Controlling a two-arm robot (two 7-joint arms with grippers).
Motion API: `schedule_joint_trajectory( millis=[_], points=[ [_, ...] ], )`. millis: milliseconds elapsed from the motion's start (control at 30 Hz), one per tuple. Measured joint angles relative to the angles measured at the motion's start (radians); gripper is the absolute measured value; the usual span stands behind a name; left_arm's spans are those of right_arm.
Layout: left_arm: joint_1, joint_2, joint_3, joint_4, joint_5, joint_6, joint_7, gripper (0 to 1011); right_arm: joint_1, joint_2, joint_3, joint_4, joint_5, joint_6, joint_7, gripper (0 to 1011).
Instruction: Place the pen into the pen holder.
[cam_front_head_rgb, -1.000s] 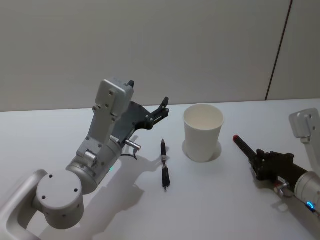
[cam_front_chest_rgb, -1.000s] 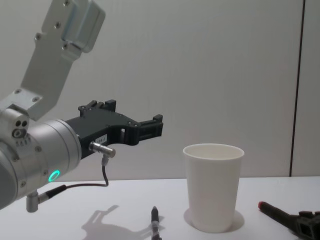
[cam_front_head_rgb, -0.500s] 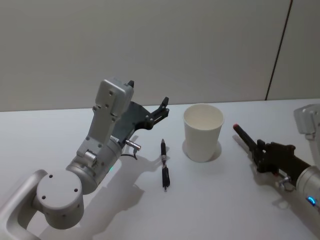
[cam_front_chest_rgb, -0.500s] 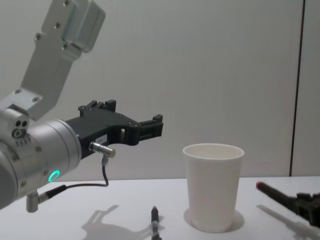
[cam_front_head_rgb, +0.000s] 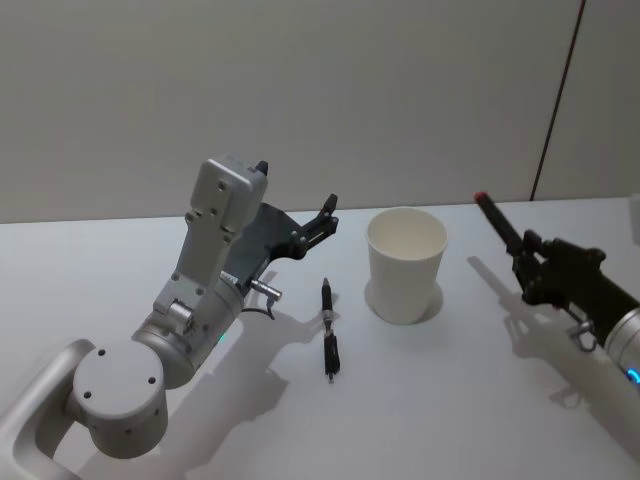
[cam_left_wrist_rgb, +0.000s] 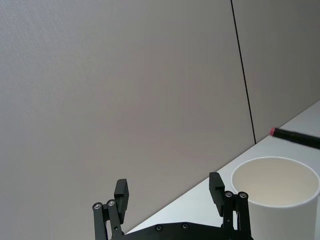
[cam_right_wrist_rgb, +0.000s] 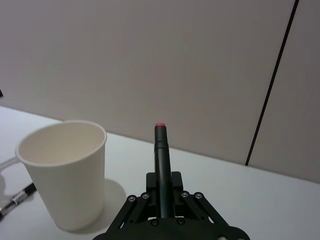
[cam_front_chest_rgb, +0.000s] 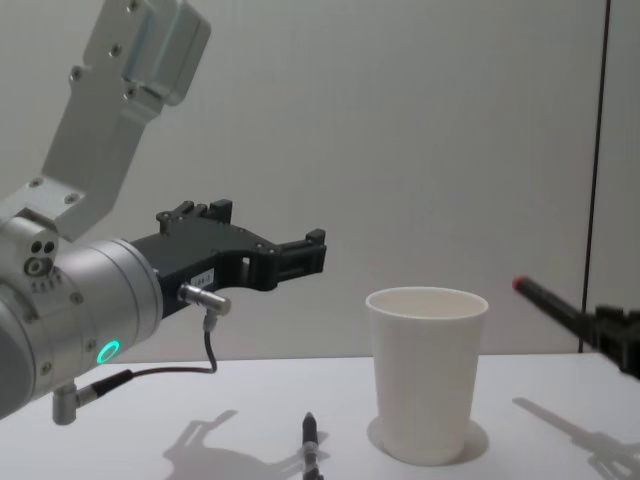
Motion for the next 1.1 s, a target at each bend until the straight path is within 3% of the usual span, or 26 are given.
schedule_joint_trajectory(
  millis=[433,800,1100],
  points=[
    [0.0,0.0,0.0,0.0,0.0,0.0,0.0,1001,0.017,-0.006,0.019,-0.002,0.074,-0.183,0.026,168],
    [0.0,0.0,0.0,0.0,0.0,0.0,0.0,1001,0.069,-0.041,0.019,0.029,0.135,-0.339,0.083,168],
    [0.0,0.0,0.0,0.0,0.0,0.0,0.0,1001,0.114,-0.077,0.002,0.086,0.129,-0.39,0.118,168]
  ],
)
